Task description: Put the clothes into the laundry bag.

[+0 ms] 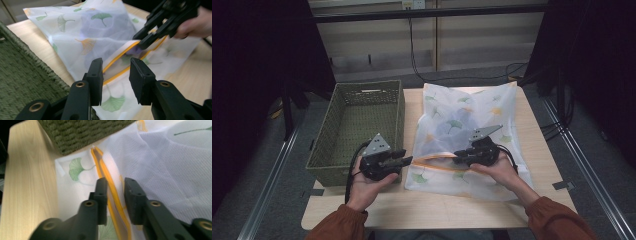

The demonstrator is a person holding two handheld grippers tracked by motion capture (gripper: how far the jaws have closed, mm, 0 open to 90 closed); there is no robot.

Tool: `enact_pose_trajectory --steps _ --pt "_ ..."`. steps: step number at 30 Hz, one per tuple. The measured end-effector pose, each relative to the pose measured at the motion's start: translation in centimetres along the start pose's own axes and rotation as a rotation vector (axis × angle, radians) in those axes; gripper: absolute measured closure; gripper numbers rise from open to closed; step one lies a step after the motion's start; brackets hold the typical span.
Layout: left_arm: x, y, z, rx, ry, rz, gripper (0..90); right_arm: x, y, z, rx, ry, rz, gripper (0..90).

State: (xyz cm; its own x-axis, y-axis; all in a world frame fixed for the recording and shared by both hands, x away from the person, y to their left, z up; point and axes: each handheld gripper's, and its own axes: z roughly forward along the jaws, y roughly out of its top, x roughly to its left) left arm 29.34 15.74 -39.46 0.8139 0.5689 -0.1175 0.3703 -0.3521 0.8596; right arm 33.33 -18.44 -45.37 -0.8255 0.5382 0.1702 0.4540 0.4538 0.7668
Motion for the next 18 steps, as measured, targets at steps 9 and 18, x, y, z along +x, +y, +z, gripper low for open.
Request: enact_pose_trajectory --steps 9,18 --pt "0.1 -0.1 -2.3 -0.039 0.014 -0.006 62.5 0.2 -1.4 1.8 0.089 0.043 -0.034 82.6" --pt "-0.9 -0.8 -4.0 -0.040 0.017 0.008 62.0 -0.5 -2.2 2.9 0.158 0.038 -0.018 88.9"
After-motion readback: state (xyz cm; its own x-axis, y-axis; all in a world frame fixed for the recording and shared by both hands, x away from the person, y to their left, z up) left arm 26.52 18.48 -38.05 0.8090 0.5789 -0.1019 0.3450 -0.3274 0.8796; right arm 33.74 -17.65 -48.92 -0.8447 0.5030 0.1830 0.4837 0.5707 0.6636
